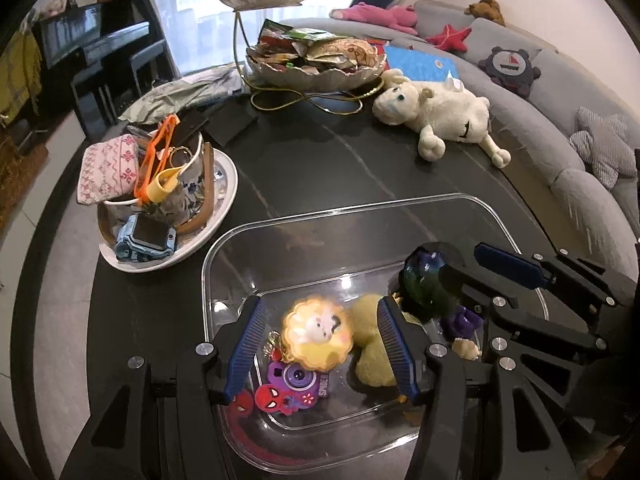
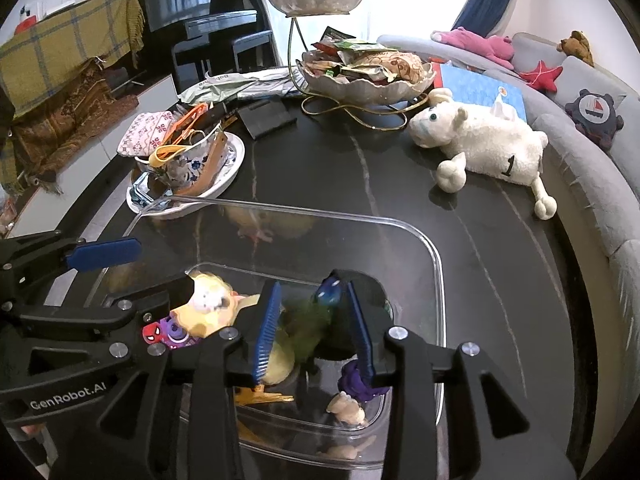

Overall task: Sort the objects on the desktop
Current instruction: 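Open the left tool over the box while the right tool releases the toy car, then withdraw both open tools from the clear box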

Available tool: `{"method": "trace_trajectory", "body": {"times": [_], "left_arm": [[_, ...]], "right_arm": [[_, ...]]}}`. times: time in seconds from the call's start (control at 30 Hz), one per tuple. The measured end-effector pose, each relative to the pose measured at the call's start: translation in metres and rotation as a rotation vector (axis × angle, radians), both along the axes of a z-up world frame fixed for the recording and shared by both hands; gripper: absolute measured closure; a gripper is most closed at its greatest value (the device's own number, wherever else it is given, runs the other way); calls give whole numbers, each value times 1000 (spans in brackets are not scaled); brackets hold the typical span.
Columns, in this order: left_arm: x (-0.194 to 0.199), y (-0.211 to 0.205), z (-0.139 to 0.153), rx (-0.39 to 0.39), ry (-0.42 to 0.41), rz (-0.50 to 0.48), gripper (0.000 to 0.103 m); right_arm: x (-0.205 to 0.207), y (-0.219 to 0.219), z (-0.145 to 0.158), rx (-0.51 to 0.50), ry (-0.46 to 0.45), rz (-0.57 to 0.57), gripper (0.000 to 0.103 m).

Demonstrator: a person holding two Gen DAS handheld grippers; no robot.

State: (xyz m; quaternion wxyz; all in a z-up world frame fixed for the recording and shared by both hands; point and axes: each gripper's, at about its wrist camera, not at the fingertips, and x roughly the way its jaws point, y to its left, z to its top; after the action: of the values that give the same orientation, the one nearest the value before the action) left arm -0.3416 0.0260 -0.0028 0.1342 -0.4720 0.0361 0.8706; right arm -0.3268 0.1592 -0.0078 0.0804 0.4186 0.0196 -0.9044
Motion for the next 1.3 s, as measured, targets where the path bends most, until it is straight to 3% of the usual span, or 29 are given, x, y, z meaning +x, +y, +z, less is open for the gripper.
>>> {"method": "trace_trajectory", "body": {"times": [0.3,0.53,0.77,0.93,1.3], "left_arm": [[3,-2,1,1,-27,-3,47],[10,-12,3,14,-41,45,27],[22,-12,11,-30,14,67,14],[29,-17,18,-35,49,85,4],[51,-23,30,-31,122,101,2]], "right_arm": [[3,2,1,-4,-8,-9,61],[9,7,1,-25,-3,-35,51],[18,9,4,-18,9,-59,46],[27,18,9,-12,31,-99,19],[52,25,28,-5,111,-122,5]]}}
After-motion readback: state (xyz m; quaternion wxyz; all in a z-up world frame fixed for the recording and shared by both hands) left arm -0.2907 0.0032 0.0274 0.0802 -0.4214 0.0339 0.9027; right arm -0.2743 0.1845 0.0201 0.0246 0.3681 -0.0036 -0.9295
